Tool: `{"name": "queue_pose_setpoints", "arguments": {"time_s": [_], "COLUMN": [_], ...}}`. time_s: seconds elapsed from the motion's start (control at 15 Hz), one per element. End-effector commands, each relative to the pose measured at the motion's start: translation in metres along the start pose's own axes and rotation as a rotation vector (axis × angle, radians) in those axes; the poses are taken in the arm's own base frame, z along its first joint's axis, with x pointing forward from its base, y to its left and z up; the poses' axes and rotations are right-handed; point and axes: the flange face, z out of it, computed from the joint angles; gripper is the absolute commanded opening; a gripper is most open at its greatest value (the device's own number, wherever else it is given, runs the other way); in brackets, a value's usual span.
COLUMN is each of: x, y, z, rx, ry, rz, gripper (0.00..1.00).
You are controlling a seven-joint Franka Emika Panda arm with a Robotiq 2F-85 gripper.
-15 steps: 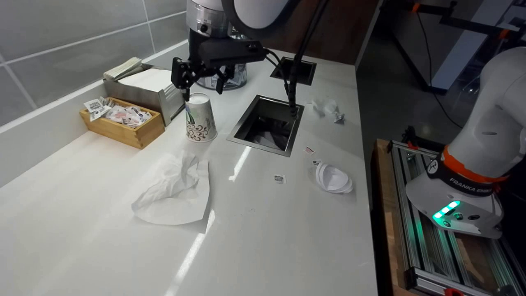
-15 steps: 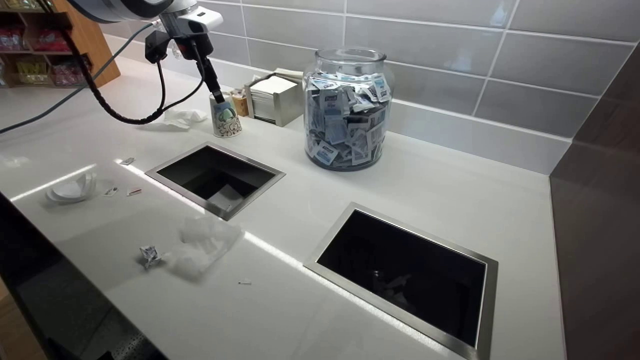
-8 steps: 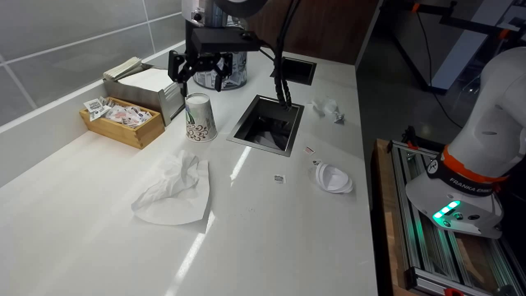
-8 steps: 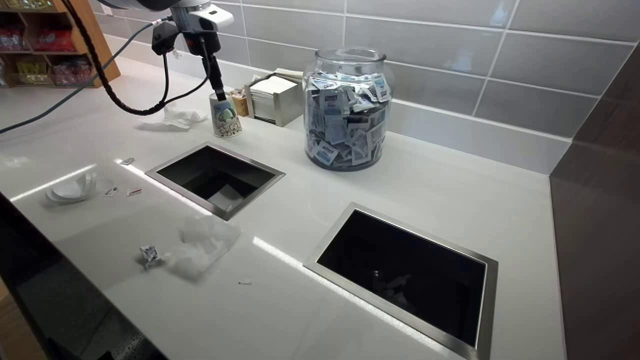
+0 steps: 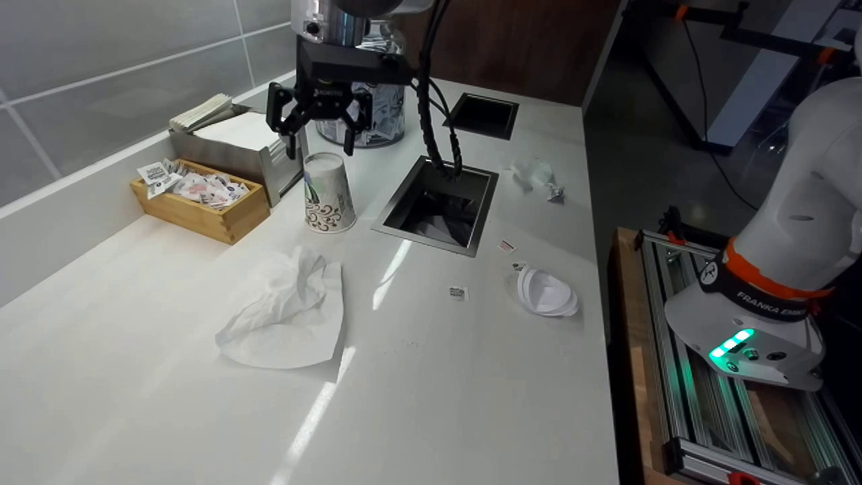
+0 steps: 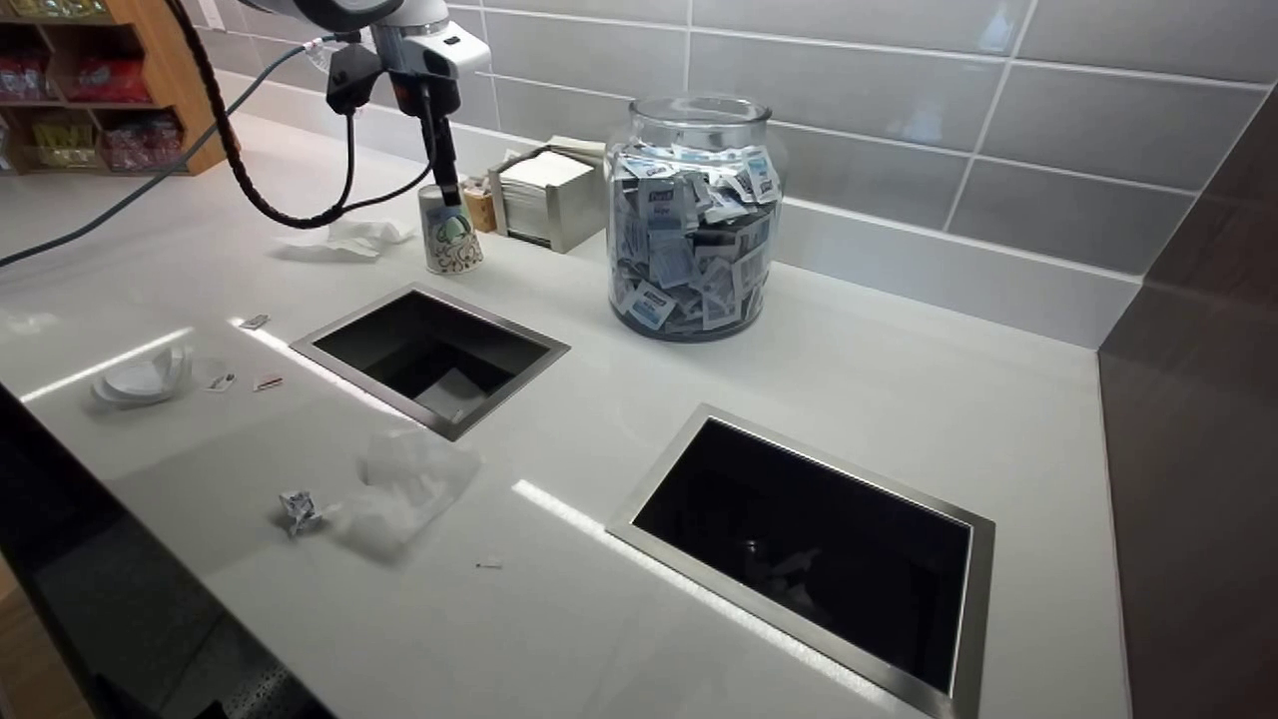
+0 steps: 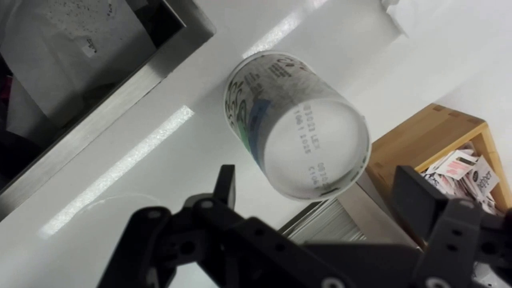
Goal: Turn the paper cup over
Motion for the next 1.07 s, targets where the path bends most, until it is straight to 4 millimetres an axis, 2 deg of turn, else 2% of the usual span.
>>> {"name": "queue_pose_setpoints", "arguments": {"time_s": [0.0, 0.13, 0.2, 0.27, 0.4, 0.6, 0.67, 0.8, 1.0], "x": [0.008, 0.009, 0.009, 0.01, 0.011, 0.01, 0.006, -0.01, -0.043], "y": [-0.002, -0.002, -0.002, -0.001, 0.0, -0.003, -0.006, -0.016, -0.034], "z": [0.01, 0.015, 0.016, 0.019, 0.022, 0.022, 0.018, 0.011, 0.003], "rx": [0.021, 0.028, 0.029, 0.022, 0.013, -0.002, -0.005, -0.04, -0.127], "ry": [-0.082, -0.13, -0.151, -0.167, -0.195, -0.205, -0.202, -0.159, -0.032], "rz": [0.016, 0.024, 0.029, 0.034, 0.041, 0.039, 0.028, -0.012, -0.11], "gripper": [1.0, 1.0, 0.95, 0.74, 0.7, 0.46, 0.42, 0.41, 0.41]}}
